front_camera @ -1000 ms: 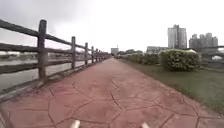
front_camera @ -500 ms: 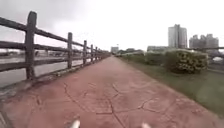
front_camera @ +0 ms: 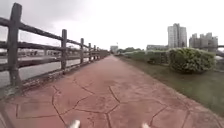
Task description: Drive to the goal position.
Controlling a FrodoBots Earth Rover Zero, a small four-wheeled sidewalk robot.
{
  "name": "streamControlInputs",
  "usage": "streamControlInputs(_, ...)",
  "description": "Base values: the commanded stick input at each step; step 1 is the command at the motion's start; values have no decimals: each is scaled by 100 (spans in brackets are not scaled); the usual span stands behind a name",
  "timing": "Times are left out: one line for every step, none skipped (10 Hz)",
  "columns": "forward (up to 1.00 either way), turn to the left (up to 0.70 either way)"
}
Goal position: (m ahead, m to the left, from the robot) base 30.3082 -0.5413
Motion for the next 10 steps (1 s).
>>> streamControlInputs(70, 0)
streamControlInputs(70, 0)
streamControlInputs(70, 0)
streamControlInputs(70, 0)
streamControlInputs(70, 0)
streamControlInputs(70, 0)
streamControlInputs(70, 0)
streamControlInputs(70, 0)
streamControlInputs(70, 0)
streamControlInputs(70, 0)
